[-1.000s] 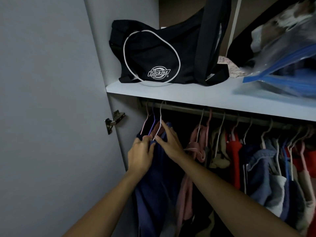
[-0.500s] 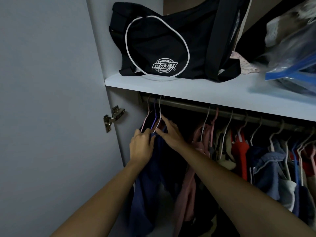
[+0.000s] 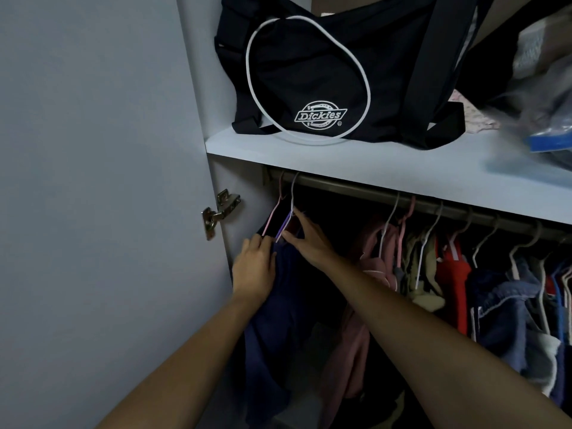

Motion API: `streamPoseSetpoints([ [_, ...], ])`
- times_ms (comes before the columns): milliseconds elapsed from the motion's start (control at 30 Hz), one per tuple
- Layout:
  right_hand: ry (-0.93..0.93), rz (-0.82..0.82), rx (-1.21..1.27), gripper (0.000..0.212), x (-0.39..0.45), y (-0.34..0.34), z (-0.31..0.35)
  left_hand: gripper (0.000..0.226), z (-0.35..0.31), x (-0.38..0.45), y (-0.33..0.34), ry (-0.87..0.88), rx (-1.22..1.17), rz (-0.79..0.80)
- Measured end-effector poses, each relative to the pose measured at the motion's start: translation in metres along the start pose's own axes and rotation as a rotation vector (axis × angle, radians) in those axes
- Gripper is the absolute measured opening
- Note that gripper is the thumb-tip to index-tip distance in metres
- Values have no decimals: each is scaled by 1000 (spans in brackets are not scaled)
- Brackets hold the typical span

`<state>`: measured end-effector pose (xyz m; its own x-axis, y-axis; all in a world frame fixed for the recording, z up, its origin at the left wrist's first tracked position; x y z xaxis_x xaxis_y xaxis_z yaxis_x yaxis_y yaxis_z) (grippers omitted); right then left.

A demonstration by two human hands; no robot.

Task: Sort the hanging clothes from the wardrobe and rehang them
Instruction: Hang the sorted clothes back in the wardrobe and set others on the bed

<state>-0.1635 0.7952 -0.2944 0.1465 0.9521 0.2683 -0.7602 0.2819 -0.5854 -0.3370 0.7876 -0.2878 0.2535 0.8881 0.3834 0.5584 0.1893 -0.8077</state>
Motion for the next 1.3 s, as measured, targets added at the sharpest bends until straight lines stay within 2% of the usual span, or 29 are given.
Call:
streamPoseSetpoints([
  [167, 40, 57, -53, 80, -18, -8, 8, 57, 2, -25, -10, -15, 42, 91],
  [333, 28, 36, -127, 79, -58, -20, 18, 51, -8, -66, -48, -68, 11, 133],
  [533, -221, 134, -306, 77, -121, 4, 64, 59, 3, -154, -98, -150, 160, 61],
  [767, -477, 261, -223, 75, -240, 63, 155, 64, 51, -314, -191, -475, 364, 17],
  [1000, -767, 467, -65, 72, -380, 134, 270, 62, 74, -506, -312, -809, 441, -173],
  [1300, -1037, 760, 71, 72, -618, 217, 414, 70, 49, -801, -444, -1204, 538, -373],
])
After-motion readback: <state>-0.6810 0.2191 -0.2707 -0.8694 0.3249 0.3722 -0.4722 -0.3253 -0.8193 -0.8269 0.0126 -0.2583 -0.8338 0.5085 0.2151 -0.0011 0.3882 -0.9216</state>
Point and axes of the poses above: each hand's wrist, its own x-axis towards the middle knuckle, its own y-axis out of the palm, z = x × y, the point moved 7 cm from there along x, towards the middle knuckle, and after that the axes turned 12 degrees about -y, right-handed, at the moved point
